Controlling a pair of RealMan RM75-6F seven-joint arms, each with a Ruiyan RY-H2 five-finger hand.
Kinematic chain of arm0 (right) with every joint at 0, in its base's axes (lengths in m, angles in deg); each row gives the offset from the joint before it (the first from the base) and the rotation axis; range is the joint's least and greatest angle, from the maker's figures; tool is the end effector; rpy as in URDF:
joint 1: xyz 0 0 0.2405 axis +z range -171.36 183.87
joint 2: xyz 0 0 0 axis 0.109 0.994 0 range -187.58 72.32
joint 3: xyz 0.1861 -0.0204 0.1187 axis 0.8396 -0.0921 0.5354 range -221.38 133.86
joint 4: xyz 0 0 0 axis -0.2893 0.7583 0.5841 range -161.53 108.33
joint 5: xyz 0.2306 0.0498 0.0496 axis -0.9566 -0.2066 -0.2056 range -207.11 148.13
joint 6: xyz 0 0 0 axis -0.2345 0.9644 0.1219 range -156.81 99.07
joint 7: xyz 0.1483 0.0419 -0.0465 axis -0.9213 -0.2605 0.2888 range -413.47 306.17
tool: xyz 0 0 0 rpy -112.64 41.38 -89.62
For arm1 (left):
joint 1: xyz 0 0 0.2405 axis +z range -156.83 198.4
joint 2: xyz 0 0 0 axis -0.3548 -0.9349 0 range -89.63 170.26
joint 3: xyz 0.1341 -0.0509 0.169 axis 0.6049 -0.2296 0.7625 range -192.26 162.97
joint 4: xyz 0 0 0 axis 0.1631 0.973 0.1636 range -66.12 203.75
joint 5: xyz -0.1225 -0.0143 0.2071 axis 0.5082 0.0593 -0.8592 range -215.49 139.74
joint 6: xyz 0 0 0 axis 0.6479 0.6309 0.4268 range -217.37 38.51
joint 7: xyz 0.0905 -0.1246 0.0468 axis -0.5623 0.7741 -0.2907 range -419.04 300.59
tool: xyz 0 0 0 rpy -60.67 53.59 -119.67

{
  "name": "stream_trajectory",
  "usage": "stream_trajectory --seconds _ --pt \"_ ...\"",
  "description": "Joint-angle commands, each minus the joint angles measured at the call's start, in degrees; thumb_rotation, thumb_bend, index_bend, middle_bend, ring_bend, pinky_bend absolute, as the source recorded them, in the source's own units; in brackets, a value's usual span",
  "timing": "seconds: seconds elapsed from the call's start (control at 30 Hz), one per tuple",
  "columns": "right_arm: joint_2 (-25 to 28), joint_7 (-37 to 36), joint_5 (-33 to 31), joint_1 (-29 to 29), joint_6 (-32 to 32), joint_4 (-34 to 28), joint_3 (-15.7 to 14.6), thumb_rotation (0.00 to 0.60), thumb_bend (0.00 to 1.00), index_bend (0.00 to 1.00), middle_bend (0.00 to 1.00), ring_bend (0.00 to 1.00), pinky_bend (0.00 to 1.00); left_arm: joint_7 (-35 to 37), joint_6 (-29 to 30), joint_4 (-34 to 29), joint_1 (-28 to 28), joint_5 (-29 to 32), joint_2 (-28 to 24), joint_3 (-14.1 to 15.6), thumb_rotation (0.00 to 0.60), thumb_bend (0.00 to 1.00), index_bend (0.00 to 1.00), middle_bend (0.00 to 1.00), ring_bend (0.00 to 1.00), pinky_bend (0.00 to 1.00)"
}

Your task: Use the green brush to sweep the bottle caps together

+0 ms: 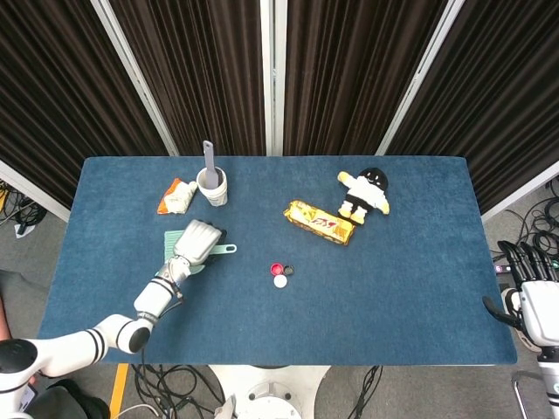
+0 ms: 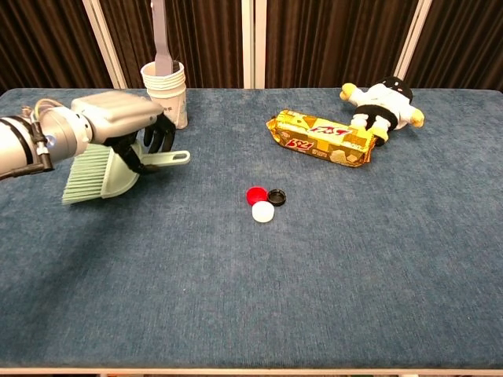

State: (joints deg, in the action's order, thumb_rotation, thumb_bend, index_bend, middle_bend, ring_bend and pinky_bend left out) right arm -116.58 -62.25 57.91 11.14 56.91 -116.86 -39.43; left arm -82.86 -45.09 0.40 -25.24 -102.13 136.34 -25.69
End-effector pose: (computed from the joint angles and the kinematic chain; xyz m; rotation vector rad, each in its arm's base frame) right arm -0.3026 -0.2055 0.1522 1.3724 -0.8796 0.9671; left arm -0.1392 0.3739 -0.0877 -1.9875 -0.8206 -0.7137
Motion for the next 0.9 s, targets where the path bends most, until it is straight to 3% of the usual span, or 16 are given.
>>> stream_trajectory --seconds 0.03,0.13,0.27,0.4,0.5,0.63,0.9 --pt "0.08 0.06 -0.26 -0.10 -0.03 -0.13 -0.01 0.600 0.15 0.00 0.09 0.00 0.00 1.98 -1.49 -2.28 -0.46 2.78 -1.16 -0.66 0.600 0.13 0.23 0.29 0.26 0.24" --pt "0.17 -0.24 -0.66 -0.03 -0.49 -0.08 0.02 0.600 0.15 0.00 0.09 0.00 0.00 6.94 2.41 -5.36 1.38 1.24 -2.68 -2.05 0.600 0.09 0.16 0.20 0.20 0.24" --pt "0.21 -0.76 -1.11 0.40 -1.90 0.37 -0.12 0.600 0.15 0.00 0.09 0.00 0.00 14.43 10.09 -9.18 5.97 -2.82 -6.77 -2.64 0.600 0.09 0.15 0.20 0.20 0.24" --pt "-0.12 -1.60 -1.88 1.04 -3.96 1.36 -0.31 0.600 0.15 0.00 0.07 0.00 0.00 15.03 19.10 -9.24 11.35 -5.59 -10.84 -1.27 0.600 0.09 0.15 0.21 0.20 0.23" --pt "-0.71 -2.69 -1.79 1.57 -5.25 2.37 -0.60 0.600 0.16 0.00 0.06 0.00 0.00 13.93 24.13 -9.89 16.15 -5.57 -14.55 0.69 0.600 0.09 0.18 0.21 0.20 0.22" --pt "-1.59 -3.81 -0.30 1.94 -5.36 3.16 -1.18 0.600 0.16 0.00 0.04 0.00 0.00 15.76 30.28 -16.36 23.80 -4.96 -20.81 3.64 0.600 0.08 0.21 0.21 0.20 0.21" --pt "-2.84 -0.80 1.79 0.19 -1.17 1.65 -1.94 0.600 0.16 0.00 0.05 0.00 0.00 11.99 44.81 -25.04 34.88 -10.82 -24.82 9.72 0.600 0.07 0.21 0.21 0.20 0.20"
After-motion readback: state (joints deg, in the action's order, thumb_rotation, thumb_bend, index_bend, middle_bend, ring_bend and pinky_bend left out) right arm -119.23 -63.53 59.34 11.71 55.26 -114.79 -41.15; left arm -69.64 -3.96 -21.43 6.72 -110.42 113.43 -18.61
